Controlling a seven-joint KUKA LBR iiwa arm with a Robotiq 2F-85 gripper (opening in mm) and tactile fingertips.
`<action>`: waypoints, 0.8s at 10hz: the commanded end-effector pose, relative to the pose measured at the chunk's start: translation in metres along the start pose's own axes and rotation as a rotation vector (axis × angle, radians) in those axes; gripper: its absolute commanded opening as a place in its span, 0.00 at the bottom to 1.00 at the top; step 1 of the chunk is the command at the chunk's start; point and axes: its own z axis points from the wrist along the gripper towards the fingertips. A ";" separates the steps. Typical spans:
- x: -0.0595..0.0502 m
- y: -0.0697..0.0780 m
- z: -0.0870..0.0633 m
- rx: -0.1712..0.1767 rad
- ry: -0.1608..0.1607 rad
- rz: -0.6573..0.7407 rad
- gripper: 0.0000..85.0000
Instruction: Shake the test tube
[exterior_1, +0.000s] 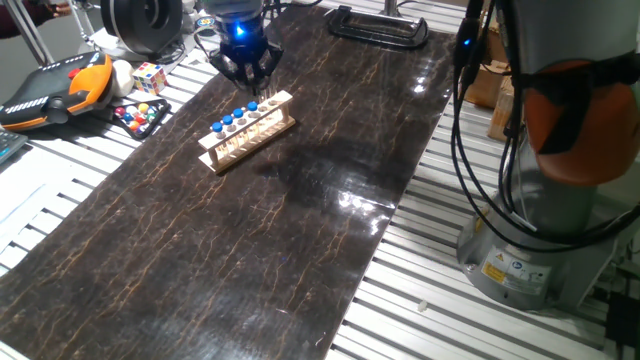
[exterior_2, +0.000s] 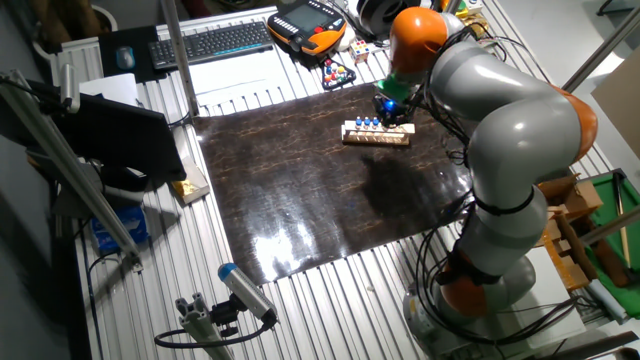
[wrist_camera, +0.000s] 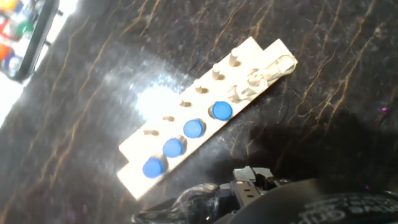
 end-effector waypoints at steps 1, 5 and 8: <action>0.000 0.002 0.005 0.009 -0.008 0.165 0.01; -0.003 0.015 0.021 0.004 -0.038 0.216 0.01; -0.008 0.019 0.024 0.005 -0.023 0.230 0.01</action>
